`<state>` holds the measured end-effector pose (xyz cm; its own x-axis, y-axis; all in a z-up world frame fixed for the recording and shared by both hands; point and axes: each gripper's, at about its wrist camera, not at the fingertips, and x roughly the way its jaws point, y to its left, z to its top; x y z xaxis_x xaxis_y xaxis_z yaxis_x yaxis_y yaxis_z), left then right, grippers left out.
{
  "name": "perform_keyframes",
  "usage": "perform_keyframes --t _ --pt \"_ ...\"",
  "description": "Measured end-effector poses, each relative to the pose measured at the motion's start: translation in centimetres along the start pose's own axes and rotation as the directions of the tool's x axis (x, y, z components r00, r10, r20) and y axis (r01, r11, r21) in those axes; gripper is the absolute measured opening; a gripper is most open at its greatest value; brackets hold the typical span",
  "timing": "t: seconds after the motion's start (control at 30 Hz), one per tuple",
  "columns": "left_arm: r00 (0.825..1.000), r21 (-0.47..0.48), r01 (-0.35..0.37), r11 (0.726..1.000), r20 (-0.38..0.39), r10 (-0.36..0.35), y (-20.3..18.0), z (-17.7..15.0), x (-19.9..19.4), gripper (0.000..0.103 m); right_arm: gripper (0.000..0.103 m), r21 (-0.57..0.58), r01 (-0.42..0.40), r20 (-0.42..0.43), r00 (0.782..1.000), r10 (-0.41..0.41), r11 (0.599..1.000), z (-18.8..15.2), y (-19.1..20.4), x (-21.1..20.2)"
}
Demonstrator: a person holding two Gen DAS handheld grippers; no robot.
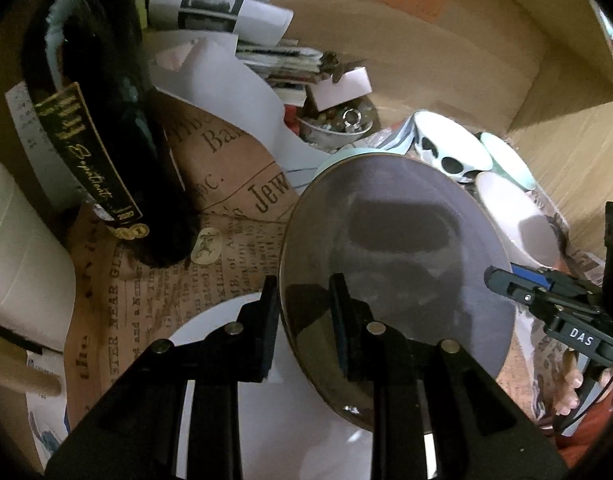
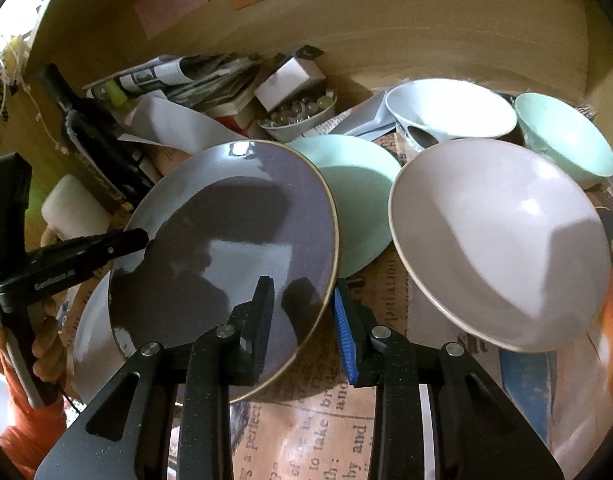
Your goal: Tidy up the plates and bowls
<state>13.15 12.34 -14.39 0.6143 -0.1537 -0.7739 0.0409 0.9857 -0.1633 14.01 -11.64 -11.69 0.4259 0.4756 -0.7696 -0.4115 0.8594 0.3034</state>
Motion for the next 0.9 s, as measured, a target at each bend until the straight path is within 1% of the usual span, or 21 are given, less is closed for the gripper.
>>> perform_keyframes --t 0.33,0.47,0.9 --pt "0.999 -0.003 0.002 1.0 0.043 -0.002 -2.1 -1.5 -2.5 0.024 0.026 -0.019 0.005 0.045 0.999 -0.004 1.0 -1.3 -0.3 -2.7" --pt "0.999 -0.005 0.007 1.0 0.053 -0.007 -3.2 -2.3 -3.4 0.024 0.026 -0.024 -0.005 0.065 0.998 0.007 1.0 -1.8 -0.7 -3.6" --pt "0.998 -0.017 0.009 1.0 0.061 -0.008 -6.5 -5.2 -5.1 0.024 0.026 -0.033 -0.009 0.083 0.996 0.012 0.999 -4.5 -2.0 -6.6"
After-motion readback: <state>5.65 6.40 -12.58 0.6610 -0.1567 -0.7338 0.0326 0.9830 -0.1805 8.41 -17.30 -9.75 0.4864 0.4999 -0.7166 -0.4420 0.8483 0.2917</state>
